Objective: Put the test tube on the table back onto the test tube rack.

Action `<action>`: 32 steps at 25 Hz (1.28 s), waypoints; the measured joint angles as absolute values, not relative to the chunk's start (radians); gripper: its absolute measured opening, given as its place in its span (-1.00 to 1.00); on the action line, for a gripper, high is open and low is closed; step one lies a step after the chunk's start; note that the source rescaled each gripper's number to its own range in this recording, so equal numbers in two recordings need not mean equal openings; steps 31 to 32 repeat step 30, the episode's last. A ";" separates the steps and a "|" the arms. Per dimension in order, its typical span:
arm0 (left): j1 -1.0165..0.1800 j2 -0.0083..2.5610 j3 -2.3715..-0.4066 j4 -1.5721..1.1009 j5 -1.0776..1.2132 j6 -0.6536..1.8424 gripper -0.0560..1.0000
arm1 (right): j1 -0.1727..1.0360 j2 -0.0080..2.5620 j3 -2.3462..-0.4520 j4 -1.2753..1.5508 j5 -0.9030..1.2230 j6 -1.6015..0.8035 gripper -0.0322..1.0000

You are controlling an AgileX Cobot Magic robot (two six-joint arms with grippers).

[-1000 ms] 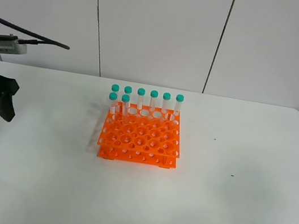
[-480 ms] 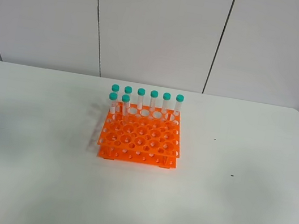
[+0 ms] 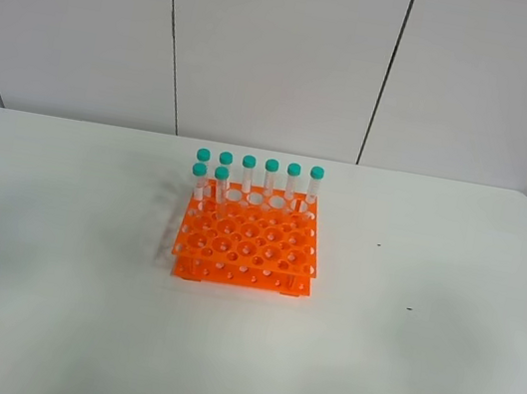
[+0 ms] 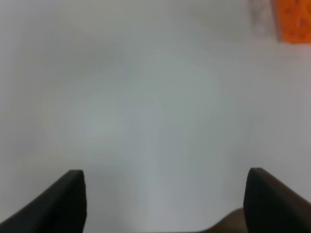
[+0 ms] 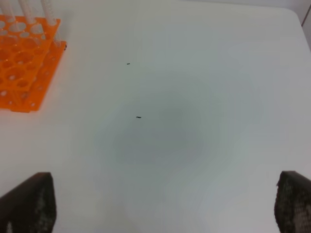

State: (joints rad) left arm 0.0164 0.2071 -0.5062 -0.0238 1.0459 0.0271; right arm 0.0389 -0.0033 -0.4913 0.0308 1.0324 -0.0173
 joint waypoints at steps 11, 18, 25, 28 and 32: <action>-0.024 0.028 -0.502 -0.023 1.047 0.027 0.85 | 0.039 -0.003 -0.491 0.031 1.032 -0.017 1.00; -0.030 -0.006 -0.502 -0.023 1.048 0.027 0.85 | 0.039 -0.003 -0.491 0.031 1.032 -0.017 1.00; -0.031 -0.006 -0.502 -0.023 1.048 0.027 0.85 | 0.039 -0.003 -0.491 0.031 1.032 -0.017 1.00; -0.031 -0.006 -0.502 -0.023 1.048 0.027 0.85 | 0.039 -0.003 -0.491 0.031 1.032 -0.017 1.00; -0.031 -0.006 -0.502 -0.023 1.048 0.027 0.85 | 0.039 -0.003 -0.491 0.031 1.032 -0.017 1.00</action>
